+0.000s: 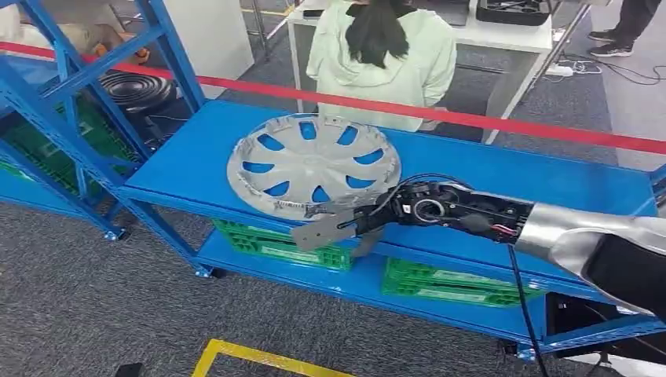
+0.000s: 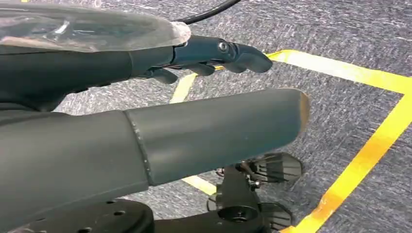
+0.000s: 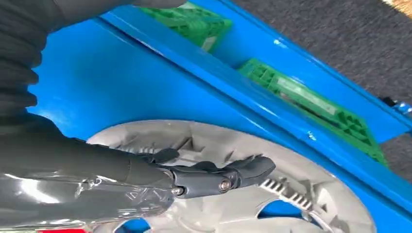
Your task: Take the parts from the cabinet and place them on the table.
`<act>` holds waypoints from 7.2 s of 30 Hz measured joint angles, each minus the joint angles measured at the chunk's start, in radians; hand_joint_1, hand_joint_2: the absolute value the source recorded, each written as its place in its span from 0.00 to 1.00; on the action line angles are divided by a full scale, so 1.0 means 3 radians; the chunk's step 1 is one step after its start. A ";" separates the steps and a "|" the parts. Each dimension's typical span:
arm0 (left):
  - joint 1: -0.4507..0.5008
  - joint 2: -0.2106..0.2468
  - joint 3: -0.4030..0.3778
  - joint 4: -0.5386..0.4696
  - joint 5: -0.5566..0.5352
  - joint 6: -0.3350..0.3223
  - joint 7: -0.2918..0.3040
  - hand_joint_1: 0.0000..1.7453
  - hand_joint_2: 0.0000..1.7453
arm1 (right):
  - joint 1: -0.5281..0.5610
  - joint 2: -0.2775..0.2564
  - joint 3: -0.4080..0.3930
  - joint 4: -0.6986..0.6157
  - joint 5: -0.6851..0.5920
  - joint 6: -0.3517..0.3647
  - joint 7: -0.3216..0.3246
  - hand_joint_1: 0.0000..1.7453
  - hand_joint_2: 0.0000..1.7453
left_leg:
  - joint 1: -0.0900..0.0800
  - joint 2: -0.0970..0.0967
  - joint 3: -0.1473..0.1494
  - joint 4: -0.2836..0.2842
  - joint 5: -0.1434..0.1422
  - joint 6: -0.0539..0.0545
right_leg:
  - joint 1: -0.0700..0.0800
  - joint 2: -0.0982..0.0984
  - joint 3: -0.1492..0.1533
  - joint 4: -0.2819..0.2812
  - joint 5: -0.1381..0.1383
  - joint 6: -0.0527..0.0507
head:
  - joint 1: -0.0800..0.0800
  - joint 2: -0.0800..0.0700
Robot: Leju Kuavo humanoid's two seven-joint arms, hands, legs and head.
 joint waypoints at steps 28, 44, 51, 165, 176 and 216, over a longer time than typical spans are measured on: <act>0.0056 0.0000 -0.0003 0.0000 -0.0061 -0.0033 -0.0014 0.00 0.00 | 0.0172 0.0041 -0.0256 0.0175 0.0413 -0.0160 -0.0187 0.00 1.00 | 0.0000 0.0000 0.0000 0.0000 0.0000 0.0000 | 0.0000 0.0000 0.0001 0.0000 0.0000 0.0000 | 0.0000 0.0000; 0.0036 -0.0004 -0.0032 0.0000 -0.0234 -0.0094 0.0060 0.00 0.00 | 0.0210 -0.0039 -0.0539 -0.0084 0.0643 -0.0311 0.0155 0.00 1.00 | 0.0000 0.0001 0.0000 0.0001 0.0000 0.0000 | 0.0000 0.0002 -0.0002 0.0000 0.0001 -0.0001 | -0.0001 0.0000; 0.0000 -0.0015 -0.0070 0.0000 -0.0248 -0.0120 0.0088 0.00 0.00 | 0.0210 -0.0052 -0.0623 -0.0011 0.0829 -0.0353 0.0060 0.00 1.00 | 0.0000 0.0001 0.0000 0.0001 0.0000 0.0000 | 0.0000 0.0002 -0.0001 0.0000 0.0001 -0.0001 | -0.0001 0.0000; -0.0017 -0.0072 -0.0088 0.0000 -0.0117 -0.0114 -0.0004 0.00 0.00 | 0.0170 0.1306 -0.0732 0.2574 0.1676 -0.0678 -0.1125 1.00 1.00 | 0.0000 -0.0001 0.0003 0.0000 0.0003 0.0001 | 0.0000 0.0000 0.0003 0.0000 0.0002 -0.0002 | 0.0001 0.0000; -0.0017 -0.0072 -0.0088 0.0000 -0.0106 -0.0112 -0.0004 0.00 0.00 | 0.0193 0.1322 -0.0897 0.2575 0.1449 -0.0679 -0.1190 1.00 1.00 | 0.0000 0.0000 0.0003 0.0000 0.0003 0.0001 | 0.0000 0.0000 0.0002 0.0000 0.0002 -0.0002 | 0.0001 0.0000; 0.0023 -0.0076 -0.0087 0.0000 -0.0009 0.0017 -0.0041 0.00 0.00 | 0.0613 0.1448 -0.2286 0.1028 -0.1255 -0.0037 -0.2342 1.00 1.00 | -0.0001 -0.0001 -0.0005 0.0000 0.0002 0.0001 | -0.0001 0.0001 -0.0004 0.0000 0.0001 -0.0002 | 0.0003 0.0000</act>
